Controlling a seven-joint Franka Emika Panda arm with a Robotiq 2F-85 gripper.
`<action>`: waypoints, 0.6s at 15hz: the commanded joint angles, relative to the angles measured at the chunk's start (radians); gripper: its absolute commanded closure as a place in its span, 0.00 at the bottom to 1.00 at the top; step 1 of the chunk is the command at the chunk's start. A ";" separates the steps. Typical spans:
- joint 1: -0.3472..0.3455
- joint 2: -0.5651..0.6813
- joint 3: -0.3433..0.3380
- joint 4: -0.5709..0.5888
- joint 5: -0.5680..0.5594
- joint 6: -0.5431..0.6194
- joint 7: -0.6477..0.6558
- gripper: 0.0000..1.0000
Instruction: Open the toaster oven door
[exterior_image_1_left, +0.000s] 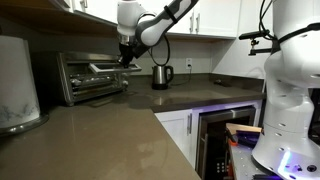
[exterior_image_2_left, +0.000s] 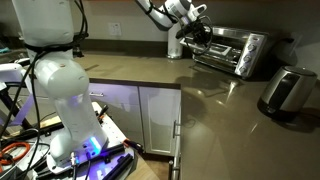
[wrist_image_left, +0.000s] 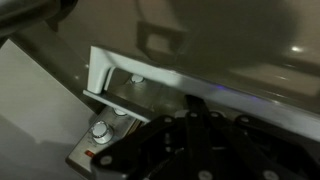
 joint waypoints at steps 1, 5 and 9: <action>-0.028 -0.020 0.021 -0.035 0.063 0.020 -0.062 0.96; -0.025 -0.028 0.021 -0.048 0.093 0.006 -0.083 0.96; -0.024 -0.037 0.020 -0.057 0.100 -0.010 -0.094 0.96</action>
